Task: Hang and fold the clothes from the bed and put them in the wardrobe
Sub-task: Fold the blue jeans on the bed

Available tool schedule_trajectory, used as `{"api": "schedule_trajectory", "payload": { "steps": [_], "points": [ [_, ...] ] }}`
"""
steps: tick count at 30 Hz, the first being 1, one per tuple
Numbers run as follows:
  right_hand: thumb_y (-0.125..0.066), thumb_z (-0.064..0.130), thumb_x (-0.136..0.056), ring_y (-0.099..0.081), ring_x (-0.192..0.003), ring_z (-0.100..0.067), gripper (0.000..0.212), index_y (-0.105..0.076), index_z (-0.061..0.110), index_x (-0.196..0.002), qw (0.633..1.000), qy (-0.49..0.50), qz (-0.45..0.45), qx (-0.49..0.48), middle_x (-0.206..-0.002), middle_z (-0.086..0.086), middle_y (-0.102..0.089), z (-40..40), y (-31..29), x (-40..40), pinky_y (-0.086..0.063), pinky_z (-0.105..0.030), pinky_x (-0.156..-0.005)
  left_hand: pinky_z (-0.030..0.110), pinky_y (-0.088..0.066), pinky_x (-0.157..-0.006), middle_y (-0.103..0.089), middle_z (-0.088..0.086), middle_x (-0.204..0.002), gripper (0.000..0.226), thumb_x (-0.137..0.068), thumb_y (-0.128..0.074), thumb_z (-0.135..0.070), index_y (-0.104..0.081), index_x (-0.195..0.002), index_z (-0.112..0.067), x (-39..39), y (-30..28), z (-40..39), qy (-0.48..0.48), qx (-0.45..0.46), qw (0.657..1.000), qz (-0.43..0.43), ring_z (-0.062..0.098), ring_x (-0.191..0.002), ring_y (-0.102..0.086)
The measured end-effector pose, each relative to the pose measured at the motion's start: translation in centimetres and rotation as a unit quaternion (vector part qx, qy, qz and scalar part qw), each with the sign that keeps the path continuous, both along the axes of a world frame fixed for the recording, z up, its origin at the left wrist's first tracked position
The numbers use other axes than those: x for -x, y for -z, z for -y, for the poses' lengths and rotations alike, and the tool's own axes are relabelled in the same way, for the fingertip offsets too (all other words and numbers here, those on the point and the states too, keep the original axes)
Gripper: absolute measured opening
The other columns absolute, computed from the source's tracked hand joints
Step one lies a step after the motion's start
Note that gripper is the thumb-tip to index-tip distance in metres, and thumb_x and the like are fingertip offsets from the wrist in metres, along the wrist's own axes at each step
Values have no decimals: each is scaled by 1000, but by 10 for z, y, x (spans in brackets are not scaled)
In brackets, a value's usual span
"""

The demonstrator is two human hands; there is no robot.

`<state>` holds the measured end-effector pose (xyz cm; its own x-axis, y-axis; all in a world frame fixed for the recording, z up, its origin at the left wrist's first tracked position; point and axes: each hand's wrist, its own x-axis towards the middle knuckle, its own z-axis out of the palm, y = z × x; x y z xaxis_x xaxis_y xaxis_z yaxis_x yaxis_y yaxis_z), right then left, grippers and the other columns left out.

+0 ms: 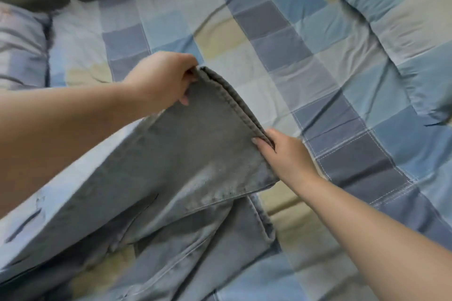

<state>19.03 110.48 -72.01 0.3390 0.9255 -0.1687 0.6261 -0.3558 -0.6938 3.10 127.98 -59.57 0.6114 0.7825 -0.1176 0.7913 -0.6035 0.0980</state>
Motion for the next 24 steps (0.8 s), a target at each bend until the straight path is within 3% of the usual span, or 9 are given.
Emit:
{"api": "schedule_trajectory", "payload": {
  "steps": [2, 5, 7, 10, 12, 14, 17, 19, 24],
  "points": [
    [-52, 43, -93, -56, -66, -26, 32, -55, 13, -81, 999, 29, -37, -19, -65, -4, -59, -22, -6, -1, -44, -39, -59, 40, -52, -75, -70, 12, -85, 11, -93, -47, -11, -50, -83, -13, -20, -1, -23, -41, 13, 998, 43, 31, -86, -65],
    [-54, 38, -93, -57, -69, -21, 17, -54, 21, -89, 991, 79, -107, 26, -71, 5, -58, -47, -1, -9, -40, -30, -57, 37, -47, -80, -66, 16, -108, 9, -95, -46, -10, -54, -98, -12, -39, 13, -43, -79, 26, 995, 57, 34, -102, -59],
    [-55, 35, -93, -57, -76, -20, 11, -53, 25, -98, 983, 108, -138, 56, -83, 7, -61, -55, 10, -16, -38, -28, -57, 30, -41, -80, -56, 14, -130, 30, -97, -46, -13, -52, -127, -14, -47, 27, -44, -110, 77, 989, 69, 32, -113, -53],
    [-56, 29, -93, -59, -83, -21, 29, -54, 23, -122, 970, 136, -164, 116, -108, -3, -63, -50, 37, -20, -40, -26, -68, 33, -38, -98, -30, 8, -154, 62, -97, -52, -17, -21, -151, -20, -43, 57, -26, -127, 155, 978, 61, 28, -134, -38],
    [-58, 30, -91, -61, -89, -24, 40, -50, 21, -129, 961, 143, -165, 170, -115, -5, -62, -31, 58, -18, -43, -27, -72, 37, -32, -111, -29, 9, -154, 64, -96, -54, -17, -22, -151, -18, -31, 81, -9, -133, 177, 973, 71, 26, -138, -35],
    [-62, 32, -88, -65, -95, -26, 40, -53, 18, -125, 946, 143, -201, 209, -114, -4, -64, 0, 76, -9, -49, -32, -76, 34, -39, -104, -46, 8, -142, 51, -94, -56, -15, -38, -142, -17, -14, 104, 16, -149, 209, 961, 106, 22, -123, -51],
    [-64, 32, -87, -63, -89, -20, 12, -63, 22, -92, 945, 100, -207, 232, -92, 4, -65, 56, 90, 12, -49, -30, -81, 26, -46, -89, -66, -1, -110, 24, -92, -57, -13, -60, -115, -17, 13, 131, 64, -136, 259, 952, 84, 15, -96, -62],
    [-66, 35, -85, -59, -83, -13, 14, -60, 28, -75, 956, 49, -182, 225, -80, 10, -60, 86, 89, 30, -44, -26, -75, 24, -46, -86, -66, -5, -102, 17, -91, -59, -20, -62, -108, -19, 30, 146, 98, -117, 319, 940, 30, 13, -95, -63],
    [-65, 40, -85, -47, -77, -19, 24, -55, 19, -82, 972, -36, -69, 223, -77, 3, -45, 120, 84, 61, -31, -31, -64, 29, -47, -93, -60, 0, -119, 52, -84, -70, -36, -49, -128, -18, 44, 174, 145, -101, 391, 912, -73, 18, -106, -60]
  ]
}}
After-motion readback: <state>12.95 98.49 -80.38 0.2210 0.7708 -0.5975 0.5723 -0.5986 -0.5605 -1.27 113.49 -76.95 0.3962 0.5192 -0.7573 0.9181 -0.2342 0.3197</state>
